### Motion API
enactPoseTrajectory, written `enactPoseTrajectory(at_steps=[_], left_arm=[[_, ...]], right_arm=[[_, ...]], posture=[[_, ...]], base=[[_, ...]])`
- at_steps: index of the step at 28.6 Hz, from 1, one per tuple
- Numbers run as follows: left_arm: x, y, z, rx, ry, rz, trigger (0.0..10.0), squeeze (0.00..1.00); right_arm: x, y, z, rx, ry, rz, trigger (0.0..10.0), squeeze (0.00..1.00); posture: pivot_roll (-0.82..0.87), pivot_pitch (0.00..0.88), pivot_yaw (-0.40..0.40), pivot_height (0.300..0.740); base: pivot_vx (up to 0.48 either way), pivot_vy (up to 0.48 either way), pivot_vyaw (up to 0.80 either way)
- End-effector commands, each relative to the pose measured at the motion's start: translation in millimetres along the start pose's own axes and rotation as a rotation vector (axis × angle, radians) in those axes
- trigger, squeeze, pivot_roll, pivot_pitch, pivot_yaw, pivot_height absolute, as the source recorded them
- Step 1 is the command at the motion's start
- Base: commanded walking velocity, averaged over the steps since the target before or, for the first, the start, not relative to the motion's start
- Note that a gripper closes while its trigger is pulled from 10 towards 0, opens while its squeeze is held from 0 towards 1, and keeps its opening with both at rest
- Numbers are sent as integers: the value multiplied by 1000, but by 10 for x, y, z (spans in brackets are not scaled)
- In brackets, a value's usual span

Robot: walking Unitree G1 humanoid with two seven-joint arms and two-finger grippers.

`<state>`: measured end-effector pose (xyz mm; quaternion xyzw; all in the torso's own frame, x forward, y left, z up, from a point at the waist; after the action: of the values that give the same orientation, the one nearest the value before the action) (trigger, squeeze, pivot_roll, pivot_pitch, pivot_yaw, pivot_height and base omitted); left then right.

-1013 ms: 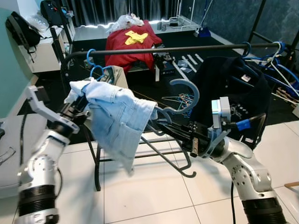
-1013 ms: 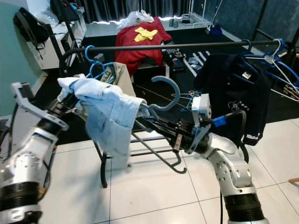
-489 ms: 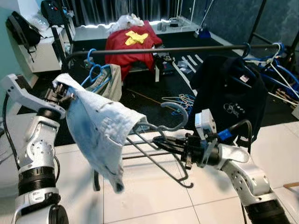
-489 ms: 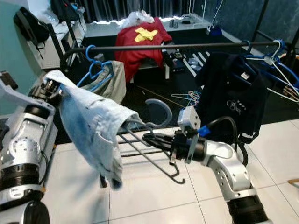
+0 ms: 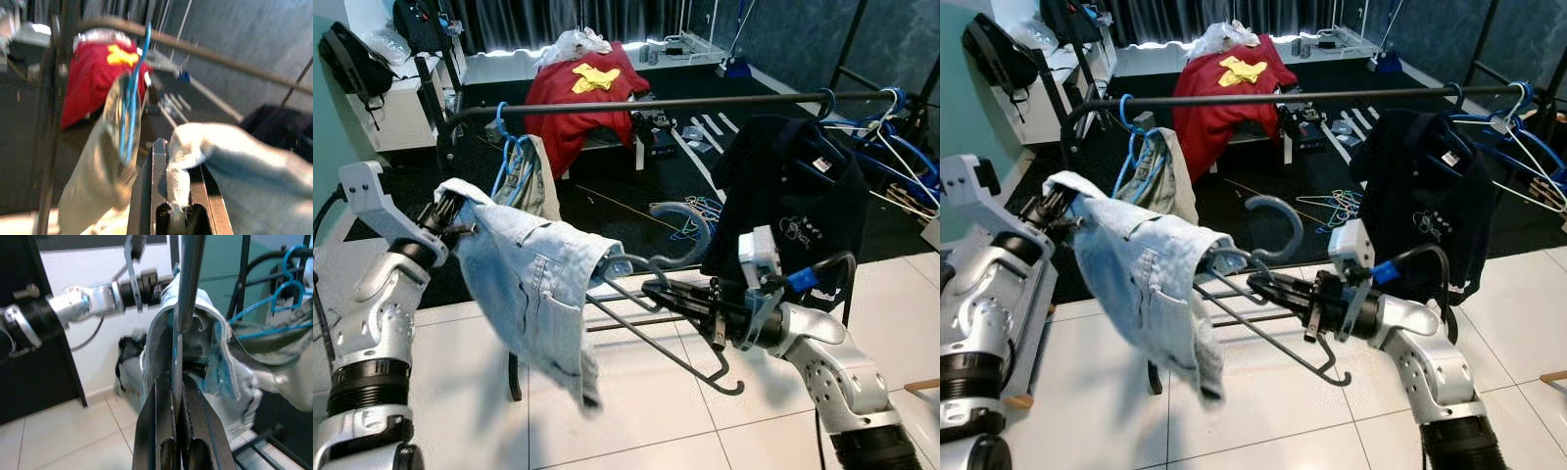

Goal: Hang hanger

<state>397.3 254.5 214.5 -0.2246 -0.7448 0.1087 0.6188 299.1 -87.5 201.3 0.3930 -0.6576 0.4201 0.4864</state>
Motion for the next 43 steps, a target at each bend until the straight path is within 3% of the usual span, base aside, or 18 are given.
enactPoseTrajectory(at_steps=[1,5,10,17,24,25,26,28,30,36,37,38,40,41,43], left_arm=[[-137,-18,23,-20,67,8,0,0],[-282,-122,23,-56,107,45,0,0],[-329,-208,-12,-57,84,96,0,0],[-475,-283,42,-59,119,83,0,0],[-628,-452,84,-98,174,171,0,0],[-684,-592,114,-149,206,222,0,0],[-684,-592,114,-149,206,222,0,0],[-743,-799,167,-232,244,301,0,0],[-747,-887,198,-280,257,324,0,0],[-666,-957,248,-354,250,349,0,0],[-624,-968,263,-373,237,305,8314,0],[-582,-991,267,-389,219,295,10000,204],[-582,-991,267,-389,219,295,10000,204],[-563,-997,259,-387,209,278,10000,1000],[-559,-1016,259,-392,205,241,10000,1000]], right_arm=[[291,49,-87,51,-112,47,0,0],[386,96,-133,83,-177,-2,0,0],[501,128,-212,114,-253,-43,0,0],[625,29,-285,50,-337,-13,0,0],[675,14,-321,42,-364,5,0,0],[692,14,-342,46,-373,11,0,0],[692,14,-342,46,-373,11,0,0],[715,19,-379,58,-385,20,0,0],[723,28,-402,71,-387,24,0,0],[726,46,-427,98,-364,51,0,0],[727,45,-428,104,-355,61,0,0],[728,42,-428,106,-349,67,0,0],[728,42,-428,106,-349,67,0,0],[728,38,-426,105,-347,69,0,0],[726,35,-427,105,-346,69,0,0]], posture=[[-36,52,32,740],[-32,49,29,740],[-31,46,28,740],[-28,41,32,740],[-25,55,37,740],[-21,59,36,740],[-21,59,36,740],[-20,61,38,740],[-21,61,36,740],[-22,62,33,740],[-23,63,33,740],[-22,63,32,740],[-22,63,32,740],[-21,63,31,740],[-22,62,31,740]], base=[[0,0,0],[0,0,0],[0,0,0],[0,0,0],[0,0,0],[0,0,0],[0,0,0],[0,0,0],[0,0,0],[0,0,0],[0,0,0],[0,0,0],[0,0,0],[0,0,0],[0,0,0]])
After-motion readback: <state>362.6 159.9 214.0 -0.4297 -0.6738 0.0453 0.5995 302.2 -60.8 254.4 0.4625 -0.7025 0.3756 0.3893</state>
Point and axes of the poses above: a point about 5 cm out from each wrist's last joint towards the gripper, its own z axis pointing back from the gripper into the wrist, its own x axis along the axis of the wrist's last joint, y = z × x, the point moved 6 cm from there along -z, pointing out of the wrist towards the gripper, and after that the axes turned 10 degrees about z, right-handed, at the moved point
